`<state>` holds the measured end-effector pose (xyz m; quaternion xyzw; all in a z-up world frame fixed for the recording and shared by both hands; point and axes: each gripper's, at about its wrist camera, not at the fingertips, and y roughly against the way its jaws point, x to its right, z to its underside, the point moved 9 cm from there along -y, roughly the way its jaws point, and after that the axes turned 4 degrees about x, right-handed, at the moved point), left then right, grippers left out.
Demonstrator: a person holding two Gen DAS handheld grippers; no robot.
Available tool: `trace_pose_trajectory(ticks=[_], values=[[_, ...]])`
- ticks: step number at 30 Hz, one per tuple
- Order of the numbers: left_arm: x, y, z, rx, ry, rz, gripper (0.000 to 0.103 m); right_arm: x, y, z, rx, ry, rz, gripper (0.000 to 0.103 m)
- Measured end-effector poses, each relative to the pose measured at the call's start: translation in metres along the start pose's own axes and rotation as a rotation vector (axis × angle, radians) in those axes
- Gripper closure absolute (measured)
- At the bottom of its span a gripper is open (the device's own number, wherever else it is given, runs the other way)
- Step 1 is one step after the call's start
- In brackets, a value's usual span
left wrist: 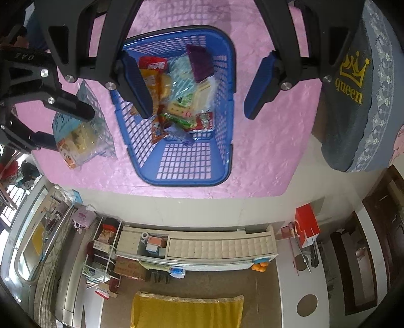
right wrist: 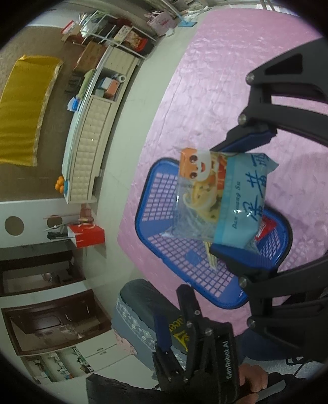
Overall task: Organize snacks
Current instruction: 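Carry the Dan Huang Su pack over the basket with the right gripper, then open the right gripper to drop the pack into the basket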
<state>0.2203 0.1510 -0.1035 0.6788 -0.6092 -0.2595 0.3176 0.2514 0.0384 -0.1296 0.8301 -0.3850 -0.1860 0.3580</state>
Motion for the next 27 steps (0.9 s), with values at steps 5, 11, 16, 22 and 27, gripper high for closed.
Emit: trace_pose_trajectory(ticks=[5, 11, 16, 22, 27], values=[[-0.013, -0.012, 0.008, -0.021, 0.011, -0.01, 0.03, -0.013, -0.025, 0.001, -0.035, 0.004, -0.037, 0.031], [-0.034, -0.029, 0.01, -0.042, 0.035, -0.025, 0.03, -0.025, -0.055, 0.0, -0.074, 0.013, -0.067, 0.031], [-0.049, -0.045, 0.012, -0.069, 0.069, -0.022, 0.03, -0.032, -0.08, -0.001, -0.105, 0.027, -0.098, 0.031], [-0.06, -0.061, 0.014, -0.083, 0.079, -0.041, 0.03, -0.038, -0.102, -0.003, -0.133, 0.049, -0.106, 0.03], [-0.069, -0.069, 0.018, -0.097, 0.09, -0.064, 0.03, -0.042, -0.118, -0.002, -0.162, 0.059, -0.111, 0.03]])
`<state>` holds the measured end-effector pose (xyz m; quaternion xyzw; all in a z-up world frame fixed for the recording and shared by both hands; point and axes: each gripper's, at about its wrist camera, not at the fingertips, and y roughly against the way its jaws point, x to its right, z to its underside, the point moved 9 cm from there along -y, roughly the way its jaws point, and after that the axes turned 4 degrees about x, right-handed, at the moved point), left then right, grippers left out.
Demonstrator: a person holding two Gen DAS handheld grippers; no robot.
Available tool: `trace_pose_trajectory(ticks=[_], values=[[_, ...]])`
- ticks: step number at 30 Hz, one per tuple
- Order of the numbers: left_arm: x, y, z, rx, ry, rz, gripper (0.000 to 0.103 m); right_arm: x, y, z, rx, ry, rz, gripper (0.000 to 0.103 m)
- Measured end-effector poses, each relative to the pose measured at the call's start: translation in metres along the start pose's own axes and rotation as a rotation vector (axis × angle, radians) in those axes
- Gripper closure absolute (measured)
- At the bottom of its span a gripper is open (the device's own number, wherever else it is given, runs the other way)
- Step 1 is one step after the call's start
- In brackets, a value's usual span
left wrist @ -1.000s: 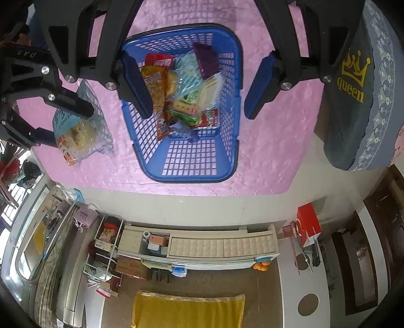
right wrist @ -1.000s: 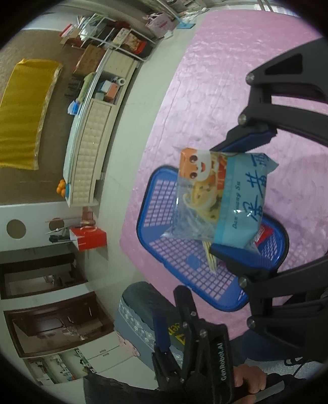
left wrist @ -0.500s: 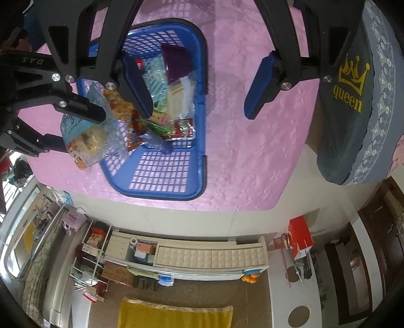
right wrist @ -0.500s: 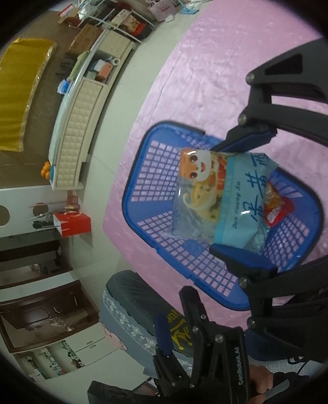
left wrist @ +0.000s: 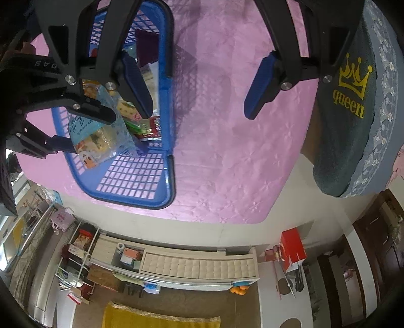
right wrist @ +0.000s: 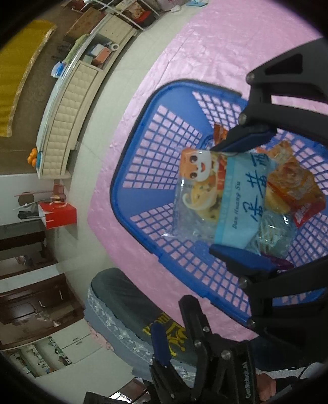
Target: Organize snacks
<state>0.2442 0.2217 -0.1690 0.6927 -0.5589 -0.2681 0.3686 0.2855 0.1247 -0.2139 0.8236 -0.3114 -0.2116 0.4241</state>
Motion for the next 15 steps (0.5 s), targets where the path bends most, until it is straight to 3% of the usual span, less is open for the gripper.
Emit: trace_pose_trajectory(ticks=[7, 15], values=[[-0.006, -0.005, -0.001, -0.004, 0.018, 0.006, 0.03, 0.007, -0.006, -0.002, -0.004, -0.043, -0.022, 0.028], [0.004, 0.008, -0.002, 0.03, 0.011, 0.03, 0.03, 0.015, 0.028, -0.006, 0.057, -0.054, -0.006, 0.023]])
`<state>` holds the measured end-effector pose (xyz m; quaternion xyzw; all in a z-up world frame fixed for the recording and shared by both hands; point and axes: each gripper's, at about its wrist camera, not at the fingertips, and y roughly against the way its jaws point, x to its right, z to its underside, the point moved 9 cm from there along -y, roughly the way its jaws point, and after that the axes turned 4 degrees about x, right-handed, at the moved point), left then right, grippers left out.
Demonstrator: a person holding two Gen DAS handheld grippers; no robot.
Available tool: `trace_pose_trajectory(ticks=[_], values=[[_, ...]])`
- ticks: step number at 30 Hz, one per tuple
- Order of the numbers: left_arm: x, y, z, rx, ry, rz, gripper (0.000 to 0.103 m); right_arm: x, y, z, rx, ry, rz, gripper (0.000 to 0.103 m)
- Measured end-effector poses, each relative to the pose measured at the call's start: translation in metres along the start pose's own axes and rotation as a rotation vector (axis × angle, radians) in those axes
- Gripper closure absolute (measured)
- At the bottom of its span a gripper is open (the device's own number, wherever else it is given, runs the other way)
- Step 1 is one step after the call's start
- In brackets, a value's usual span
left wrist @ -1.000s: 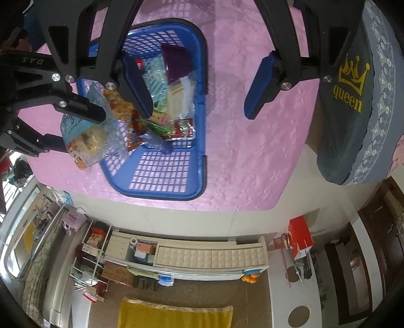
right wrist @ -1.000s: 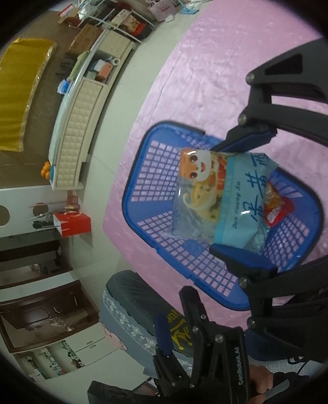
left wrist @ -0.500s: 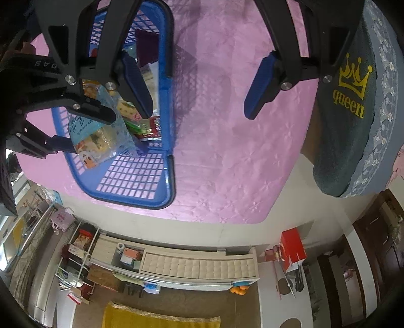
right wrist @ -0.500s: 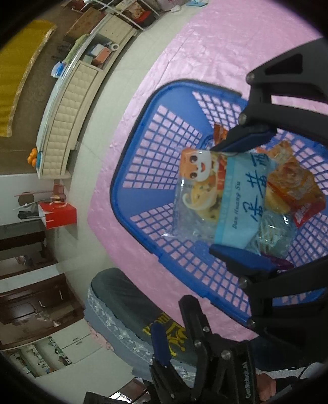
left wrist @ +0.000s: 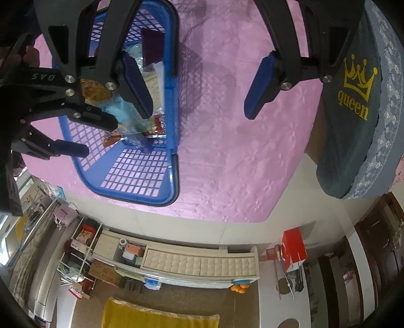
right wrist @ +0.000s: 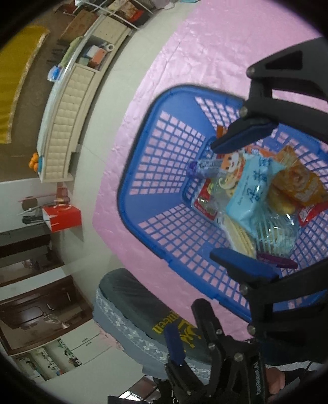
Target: Organize snacks
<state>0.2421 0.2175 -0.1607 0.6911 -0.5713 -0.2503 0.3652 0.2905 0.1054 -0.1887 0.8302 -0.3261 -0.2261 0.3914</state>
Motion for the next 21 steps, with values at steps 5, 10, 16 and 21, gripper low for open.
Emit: trace_pose_trajectory(ticks=[5, 10, 16, 21], values=[[0.021, 0.027, -0.001, 0.064, -0.018, 0.023, 0.03, 0.0, 0.037, 0.001, 0.06, -0.004, 0.027, 0.023], [0.05, 0.064, 0.003, 0.152, -0.05, 0.077, 0.03, 0.004, 0.082, 0.012, 0.125, -0.007, 0.097, 0.023], [0.089, 0.112, 0.009, 0.269, -0.112, 0.106, 0.03, 0.008, 0.142, 0.031, 0.227, -0.046, 0.17, 0.023], [0.106, 0.142, 0.017, 0.336, -0.125, 0.13, 0.03, 0.015, 0.183, 0.049, 0.29, -0.097, 0.227, 0.023]])
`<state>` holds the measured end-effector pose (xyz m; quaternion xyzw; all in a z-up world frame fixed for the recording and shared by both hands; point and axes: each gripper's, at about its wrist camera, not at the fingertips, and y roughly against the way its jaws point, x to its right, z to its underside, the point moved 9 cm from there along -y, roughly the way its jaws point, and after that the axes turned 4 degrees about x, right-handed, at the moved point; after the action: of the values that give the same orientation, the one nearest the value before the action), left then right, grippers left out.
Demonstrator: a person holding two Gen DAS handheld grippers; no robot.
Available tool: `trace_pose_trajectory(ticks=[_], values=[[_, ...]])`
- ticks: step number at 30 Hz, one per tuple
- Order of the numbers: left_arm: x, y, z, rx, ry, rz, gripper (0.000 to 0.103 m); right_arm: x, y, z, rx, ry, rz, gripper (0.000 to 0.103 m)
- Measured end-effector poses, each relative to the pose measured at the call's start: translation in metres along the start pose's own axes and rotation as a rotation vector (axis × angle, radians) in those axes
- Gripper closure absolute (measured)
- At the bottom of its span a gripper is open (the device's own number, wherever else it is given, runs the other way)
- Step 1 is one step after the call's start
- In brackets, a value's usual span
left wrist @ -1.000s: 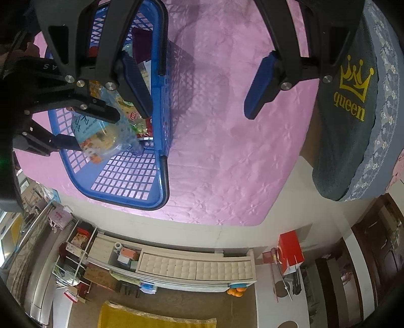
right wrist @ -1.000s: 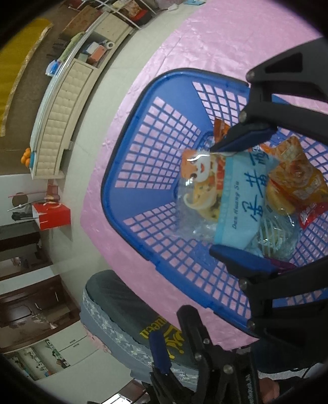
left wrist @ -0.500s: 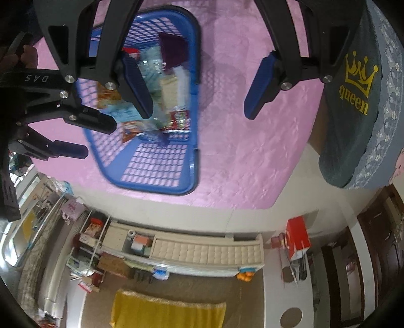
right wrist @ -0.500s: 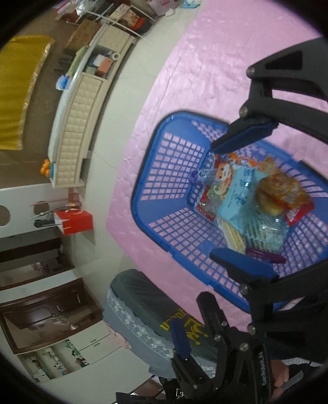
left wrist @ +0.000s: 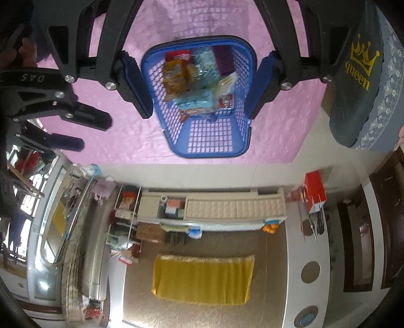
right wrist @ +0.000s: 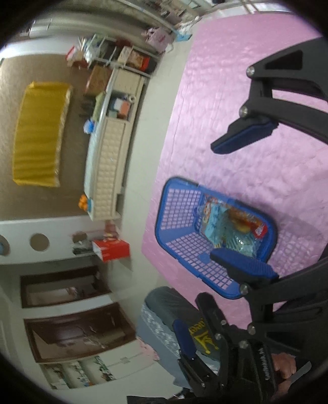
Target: Organize snacks
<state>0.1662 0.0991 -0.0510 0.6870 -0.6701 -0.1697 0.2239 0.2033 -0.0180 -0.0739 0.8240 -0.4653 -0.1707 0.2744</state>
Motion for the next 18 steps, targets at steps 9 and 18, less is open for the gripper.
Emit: trace_pose_trajectory(ticks=[9, 18], values=[[0.023, 0.044, -0.006, 0.115, 0.008, 0.028, 0.03, 0.027, 0.055, 0.012, 0.099, -0.08, 0.073, 0.015], [0.041, 0.082, -0.011, 0.212, -0.06, -0.009, 0.01, 0.032, 0.089, 0.019, 0.197, -0.079, 0.127, 0.0]])
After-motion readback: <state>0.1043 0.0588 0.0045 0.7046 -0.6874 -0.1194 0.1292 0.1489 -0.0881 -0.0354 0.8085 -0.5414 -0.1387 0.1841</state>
